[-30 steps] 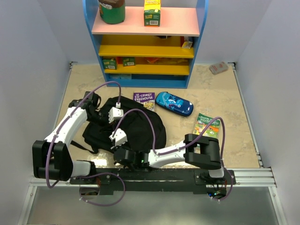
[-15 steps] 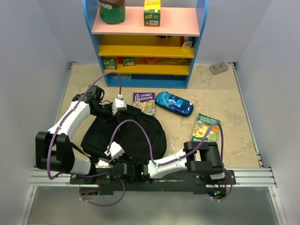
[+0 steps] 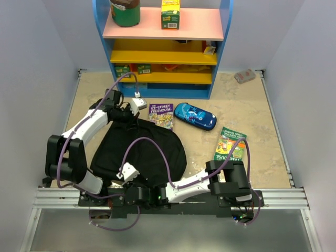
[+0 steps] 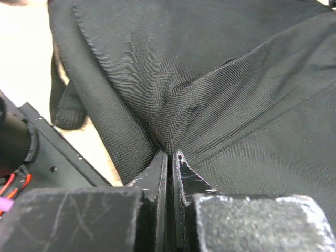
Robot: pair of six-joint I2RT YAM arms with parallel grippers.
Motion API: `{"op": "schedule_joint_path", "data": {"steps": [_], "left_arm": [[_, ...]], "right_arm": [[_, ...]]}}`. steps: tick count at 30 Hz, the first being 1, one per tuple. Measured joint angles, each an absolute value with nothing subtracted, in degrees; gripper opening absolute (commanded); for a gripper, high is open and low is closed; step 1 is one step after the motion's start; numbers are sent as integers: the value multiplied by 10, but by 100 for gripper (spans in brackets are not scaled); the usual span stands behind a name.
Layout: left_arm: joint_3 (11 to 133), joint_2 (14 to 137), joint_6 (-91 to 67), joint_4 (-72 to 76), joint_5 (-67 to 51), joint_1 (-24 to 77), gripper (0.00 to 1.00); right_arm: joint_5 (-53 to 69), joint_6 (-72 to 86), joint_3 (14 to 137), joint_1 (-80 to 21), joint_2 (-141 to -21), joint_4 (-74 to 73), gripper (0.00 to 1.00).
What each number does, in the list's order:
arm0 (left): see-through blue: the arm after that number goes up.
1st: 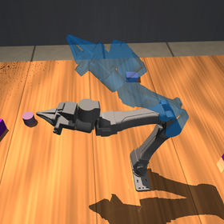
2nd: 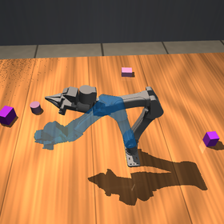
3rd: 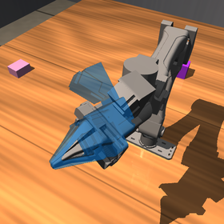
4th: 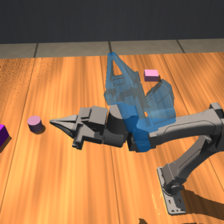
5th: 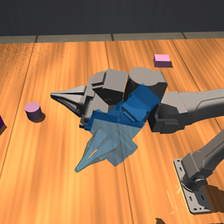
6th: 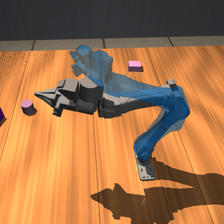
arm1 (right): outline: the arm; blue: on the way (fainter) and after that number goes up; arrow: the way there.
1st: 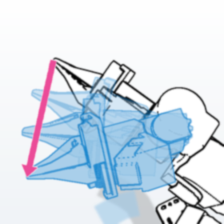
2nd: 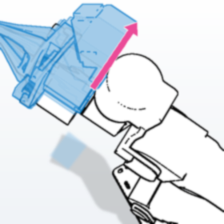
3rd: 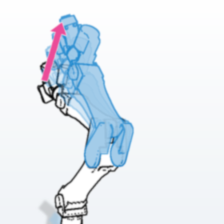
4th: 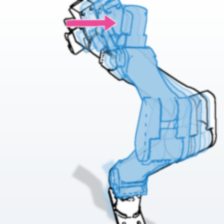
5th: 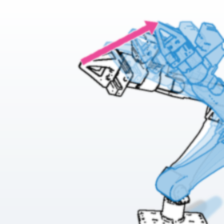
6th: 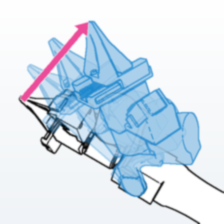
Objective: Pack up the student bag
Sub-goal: Zip the student bag at the center of the board, then move the student bag to the center of the board.
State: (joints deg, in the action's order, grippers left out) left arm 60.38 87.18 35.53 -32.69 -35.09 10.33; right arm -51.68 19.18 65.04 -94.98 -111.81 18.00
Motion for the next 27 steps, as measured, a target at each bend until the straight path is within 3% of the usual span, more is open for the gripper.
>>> {"op": "schedule_joint_path", "data": {"steps": [3, 4, 7, 8, 9, 12, 16, 20, 23, 27], "left_arm": [[610, 892, 310, -305, -312, 107, 34], [613, 896, 306, -293, -300, 107, 36], [629, 896, 293, -265, -273, 101, 42], [630, 890, 292, -263, -271, 97, 46], [630, 881, 293, -267, -270, 95, 60], [629, 832, 296, -293, -273, 83, 68], [628, 764, 318, -332, -276, 55, 69], [626, 718, 383, -408, -306, 29, 59], [624, 716, 468, -498, -361, 31, 53], [613, 714, 600, -617, -425, 54, 53]], "right_arm": [[-520, 191, 650, -948, -1119, 173, 11], [-517, 192, 650, -949, -1119, 171, 25], [-509, 201, 650, -952, -1114, 159, 46], [-502, 204, 649, -951, -1107, 150, 51], [-493, 208, 645, -948, -1092, 142, 55], [-476, 222, 618, -920, -1015, 125, 67], [-467, 244, 601, -813, -877, 100, 71], [-481, 274, 601, -725, -802, 48, 69], [-484, 317, 590, -735, -780, -13, 69], [-486, 400, 559, -816, -772, -110, 70]]}}
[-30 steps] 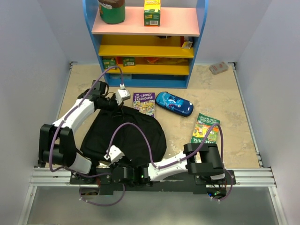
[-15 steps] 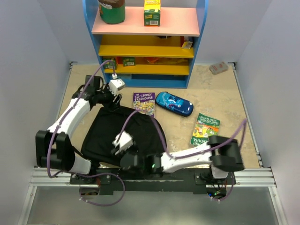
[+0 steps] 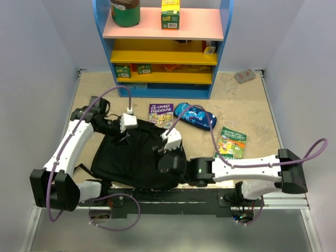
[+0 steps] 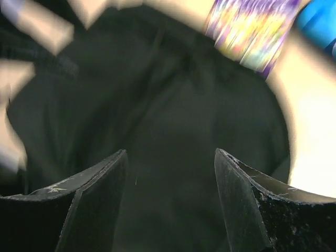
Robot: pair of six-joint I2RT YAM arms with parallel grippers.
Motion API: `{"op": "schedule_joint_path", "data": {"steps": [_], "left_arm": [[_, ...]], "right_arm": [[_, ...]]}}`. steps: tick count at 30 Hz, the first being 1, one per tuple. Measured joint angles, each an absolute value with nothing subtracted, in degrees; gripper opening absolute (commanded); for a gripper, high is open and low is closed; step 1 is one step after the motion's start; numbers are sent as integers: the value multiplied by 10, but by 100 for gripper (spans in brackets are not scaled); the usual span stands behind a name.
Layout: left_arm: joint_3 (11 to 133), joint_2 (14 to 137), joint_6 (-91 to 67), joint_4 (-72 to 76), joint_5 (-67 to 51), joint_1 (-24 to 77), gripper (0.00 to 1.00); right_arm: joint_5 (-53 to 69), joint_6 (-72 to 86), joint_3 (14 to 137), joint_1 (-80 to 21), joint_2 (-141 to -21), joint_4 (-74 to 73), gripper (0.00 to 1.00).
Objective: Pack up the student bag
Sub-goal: Move the student bag to the center of the board.
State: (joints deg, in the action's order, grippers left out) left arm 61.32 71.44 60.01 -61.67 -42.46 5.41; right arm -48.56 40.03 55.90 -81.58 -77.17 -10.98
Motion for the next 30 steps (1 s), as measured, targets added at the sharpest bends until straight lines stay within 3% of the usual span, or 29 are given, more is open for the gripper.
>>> {"op": "schedule_joint_path", "data": {"steps": [6, 12, 15, 24, 27, 30], "left_arm": [[582, 699, 684, -689, -480, 189, 56], [501, 685, 699, -686, -479, 268, 57], [465, 680, 689, -662, -455, 299, 50], [411, 672, 548, -455, -281, 315, 45], [395, 701, 510, -389, -229, 311, 38], [415, 746, 468, -360, -227, 282, 37]], "right_arm": [[-479, 548, 563, -945, -789, -230, 67], [-455, 636, 563, -993, -822, -262, 63], [-451, 657, 562, -997, -831, -263, 60], [-459, 727, 530, -977, -809, -316, 57], [-457, 735, 505, -949, -782, -325, 56], [-455, 731, 492, -919, -768, -325, 56]]}}
